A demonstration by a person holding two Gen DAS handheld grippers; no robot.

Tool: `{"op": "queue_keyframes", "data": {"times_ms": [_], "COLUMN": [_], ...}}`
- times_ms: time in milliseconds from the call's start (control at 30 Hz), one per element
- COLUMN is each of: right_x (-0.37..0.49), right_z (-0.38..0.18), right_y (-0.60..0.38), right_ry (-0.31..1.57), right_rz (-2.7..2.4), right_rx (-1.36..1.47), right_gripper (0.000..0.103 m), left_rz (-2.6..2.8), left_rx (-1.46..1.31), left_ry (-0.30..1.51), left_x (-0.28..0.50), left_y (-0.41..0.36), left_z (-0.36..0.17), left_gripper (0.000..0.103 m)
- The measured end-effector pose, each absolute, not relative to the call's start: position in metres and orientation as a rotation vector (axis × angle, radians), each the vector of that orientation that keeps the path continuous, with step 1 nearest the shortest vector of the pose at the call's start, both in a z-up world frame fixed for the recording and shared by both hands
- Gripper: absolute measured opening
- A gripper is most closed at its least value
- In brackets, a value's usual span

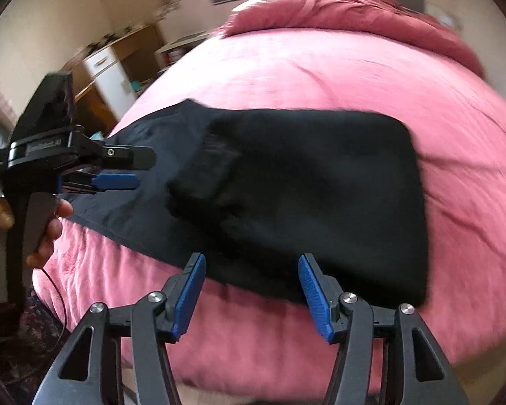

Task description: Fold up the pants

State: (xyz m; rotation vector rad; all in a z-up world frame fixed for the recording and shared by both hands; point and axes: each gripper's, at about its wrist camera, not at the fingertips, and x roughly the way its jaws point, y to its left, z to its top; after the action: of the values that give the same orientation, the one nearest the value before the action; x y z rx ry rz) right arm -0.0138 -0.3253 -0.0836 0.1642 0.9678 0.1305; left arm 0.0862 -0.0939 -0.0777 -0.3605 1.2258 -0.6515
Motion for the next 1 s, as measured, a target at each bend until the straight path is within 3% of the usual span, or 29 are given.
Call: {"op": "queue_keyframes", "data": {"times_ms": [167, 200, 300, 333, 400, 500, 767, 833, 867, 967, 1000], "right_x": [-0.053, -0.056, -0.059, -0.057, -0.049, -0.035, -0.012, -0.013, -0.014, -0.014, -0.012], "right_z": [-0.094, -0.099, -0.106, -0.107, -0.111, -0.118, -0.121, -0.116, -0.114, -0.109, -0.109], "right_y": [-0.38, -0.39, -0.409, -0.411, -0.411, -0.408, -0.396, -0.395, -0.393, -0.382, -0.379], "right_ry": [1.009, 1.02, 1.017, 1.015, 1.015, 1.018, 0.968, 0.944, 0.937, 0.935, 0.939], "right_rz": [-0.063, -0.1, -0.146, -0.153, -0.162, -0.148, -0.181, -0.188, -0.185, -0.156, -0.141], "right_rx": [0.247, 0.275, 0.356, 0.358, 0.34, 0.336, 0.294, 0.277, 0.268, 0.219, 0.205], "right_gripper": [0.059, 0.059, 0.059, 0.059, 0.063, 0.063, 0.062, 0.053, 0.042, 0.027, 0.027], "left_rz": [-0.665, -0.666, -0.668, -0.68, -0.7, -0.732, -0.835, -0.855, -0.855, -0.827, -0.805], "left_rx": [-0.323, -0.324, -0.312, -0.313, -0.29, -0.299, -0.414, -0.413, -0.405, -0.38, -0.374], "left_ry": [1.297, 1.306, 1.312, 1.308, 1.278, 1.239, 1.083, 1.034, 1.027, 1.034, 1.053], "left_x": [0.09, 0.09, 0.09, 0.089, 0.087, 0.086, 0.085, 0.078, 0.074, 0.066, 0.067], "left_y": [-0.119, -0.121, -0.13, -0.135, -0.139, -0.139, -0.119, -0.111, -0.108, -0.092, -0.087], "left_z": [-0.089, -0.092, -0.094, -0.093, -0.088, -0.08, -0.033, -0.018, -0.015, -0.022, -0.029], "left_gripper": [0.085, 0.075, 0.06, 0.047, 0.032, 0.022, 0.016, 0.016, 0.016, 0.016, 0.015]}}
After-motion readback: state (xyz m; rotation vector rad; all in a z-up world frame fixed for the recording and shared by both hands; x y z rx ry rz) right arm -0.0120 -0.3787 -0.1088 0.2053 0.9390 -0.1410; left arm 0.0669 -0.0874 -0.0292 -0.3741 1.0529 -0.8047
